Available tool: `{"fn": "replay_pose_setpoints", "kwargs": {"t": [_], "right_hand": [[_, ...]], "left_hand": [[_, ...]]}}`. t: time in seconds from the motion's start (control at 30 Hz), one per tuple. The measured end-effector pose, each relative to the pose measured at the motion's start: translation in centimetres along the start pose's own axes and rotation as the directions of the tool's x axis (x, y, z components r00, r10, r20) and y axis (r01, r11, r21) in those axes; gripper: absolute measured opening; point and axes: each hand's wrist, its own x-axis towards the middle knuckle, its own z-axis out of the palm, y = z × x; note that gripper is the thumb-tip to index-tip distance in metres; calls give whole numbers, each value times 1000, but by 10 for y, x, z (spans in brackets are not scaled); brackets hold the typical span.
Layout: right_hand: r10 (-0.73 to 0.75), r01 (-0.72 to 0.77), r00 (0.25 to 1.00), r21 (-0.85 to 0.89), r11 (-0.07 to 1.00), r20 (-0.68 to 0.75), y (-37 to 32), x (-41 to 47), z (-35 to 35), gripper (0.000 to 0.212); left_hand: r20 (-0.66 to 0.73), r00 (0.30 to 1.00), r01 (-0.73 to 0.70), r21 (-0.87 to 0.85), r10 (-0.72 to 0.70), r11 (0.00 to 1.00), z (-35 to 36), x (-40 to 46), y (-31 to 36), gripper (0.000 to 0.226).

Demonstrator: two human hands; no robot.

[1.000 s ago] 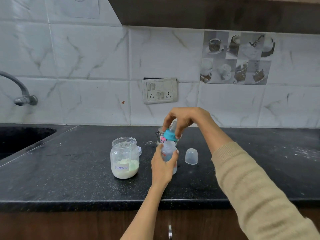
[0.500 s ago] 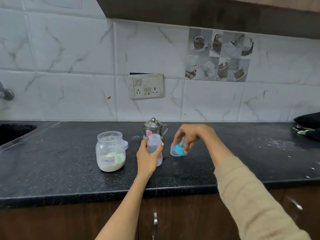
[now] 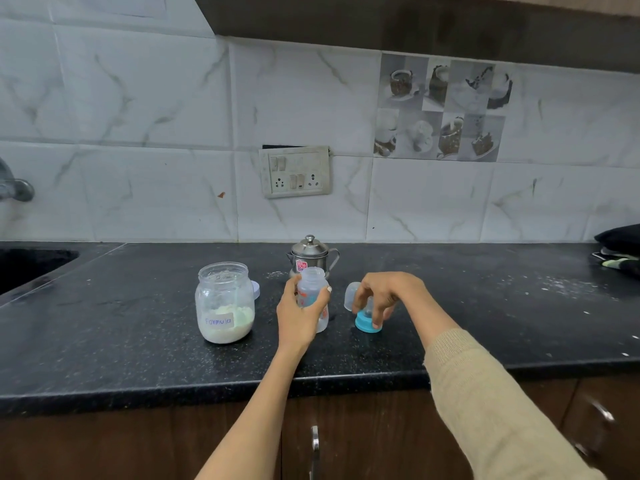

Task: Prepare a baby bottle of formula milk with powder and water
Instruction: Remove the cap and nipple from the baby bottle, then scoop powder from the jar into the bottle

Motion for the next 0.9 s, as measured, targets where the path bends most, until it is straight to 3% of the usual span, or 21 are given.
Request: {"fn": "replay_pose_setpoints", "kwargs": {"t": [0.67, 0.9], "right_hand": [[-87, 91, 991, 29, 995, -105, -22, -16, -39, 58], [-209, 214, 961, 10, 977, -181, -55, -26, -62, 56]], "left_hand": [[14, 999, 30, 31, -30, 999, -2, -1, -1, 62], [14, 1000, 27, 17, -28, 999, -3, 0, -2, 64]]}}
